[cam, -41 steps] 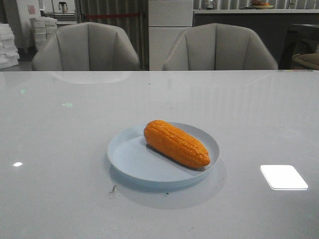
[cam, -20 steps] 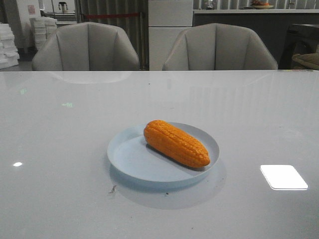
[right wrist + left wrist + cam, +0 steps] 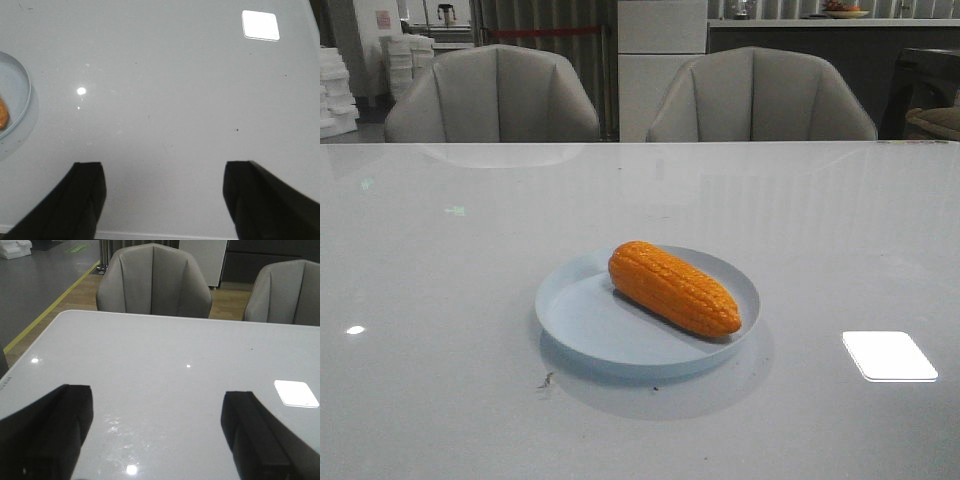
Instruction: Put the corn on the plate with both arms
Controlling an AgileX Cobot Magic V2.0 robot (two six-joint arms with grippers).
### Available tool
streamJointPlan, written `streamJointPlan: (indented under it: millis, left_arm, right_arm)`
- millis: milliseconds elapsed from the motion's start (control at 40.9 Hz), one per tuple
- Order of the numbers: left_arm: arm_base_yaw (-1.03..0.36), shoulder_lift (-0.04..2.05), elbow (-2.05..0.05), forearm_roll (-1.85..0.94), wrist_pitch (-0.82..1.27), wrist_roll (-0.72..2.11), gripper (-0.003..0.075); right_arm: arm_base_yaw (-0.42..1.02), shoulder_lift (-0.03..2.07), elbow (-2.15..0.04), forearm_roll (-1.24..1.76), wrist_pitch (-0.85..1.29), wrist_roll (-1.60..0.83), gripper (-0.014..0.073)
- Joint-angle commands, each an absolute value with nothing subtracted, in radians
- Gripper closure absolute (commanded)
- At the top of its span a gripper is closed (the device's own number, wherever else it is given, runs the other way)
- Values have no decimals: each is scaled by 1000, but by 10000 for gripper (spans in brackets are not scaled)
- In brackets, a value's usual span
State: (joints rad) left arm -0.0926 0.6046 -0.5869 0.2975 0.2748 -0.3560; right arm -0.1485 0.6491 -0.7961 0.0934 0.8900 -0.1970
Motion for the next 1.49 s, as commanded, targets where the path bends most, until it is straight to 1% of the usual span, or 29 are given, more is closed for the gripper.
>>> streamJointPlan:
  millis: [0, 49, 122, 244, 269, 342, 391, 440, 489, 587, 660, 856, 1027, 1320, 1369, 1467]
  left_arm:
    - [-101, 588, -613, 266, 195, -364, 153]
    - [-101, 579, -612, 255, 200, -364, 196]
    - [-101, 566, -600, 208, 200, -364, 291]
    - [-101, 525, -547, 89, 165, -364, 473]
    - [-101, 512, -529, 71, 151, -364, 529]
    - [-101, 472, -475, 48, 110, -364, 642]
    - [-101, 445, -441, 48, 85, -358, 620]
    - [-101, 415, -411, 48, 73, -311, 626]
    - [-101, 383, -384, 35, 73, -200, 626]
    - [-101, 318, -331, -63, 75, 124, 626]
    - [-101, 266, -291, -93, 75, 250, 625]
    - [-97, 120, -188, -56, 75, 252, 625]
    - [-65, -29, -93, -36, 75, 252, 625]
    - [-48, -23, 48, -74, 35, 207, 625]
    - [-48, -23, 41, -77, 101, 207, 625]
    - [-48, -23, 43, -77, 118, 207, 626]
  right_arm:
    - [-151, 651, -821, 103, 826, -205, -1]
    - [-151, 651, -821, 103, 826, -205, -1]
    - [-151, 651, -821, 103, 826, -205, -1]
    - [-151, 651, -821, 103, 826, -205, -1]
    - [-151, 651, -821, 103, 826, -205, -1]
    - [-151, 651, -821, 103, 826, -205, -1]
    - [-151, 651, -821, 103, 826, -205, -1]
    - [-151, 651, -821, 103, 826, -205, -1]
    - [-151, 651, -821, 103, 826, -205, -1]
    - [-151, 651, -821, 103, 826, -205, -1]
    - [-151, 651, -821, 103, 826, -205, -1]
    - [-151, 651, -821, 103, 826, -205, -1]
    - [-151, 651, -821, 103, 826, -205, -1]
    - [-151, 651, -821, 103, 830, -205, -1]
    - [-151, 651, -821, 103, 830, -205, -1]
    - [-151, 651, -821, 103, 830, -205, -1]
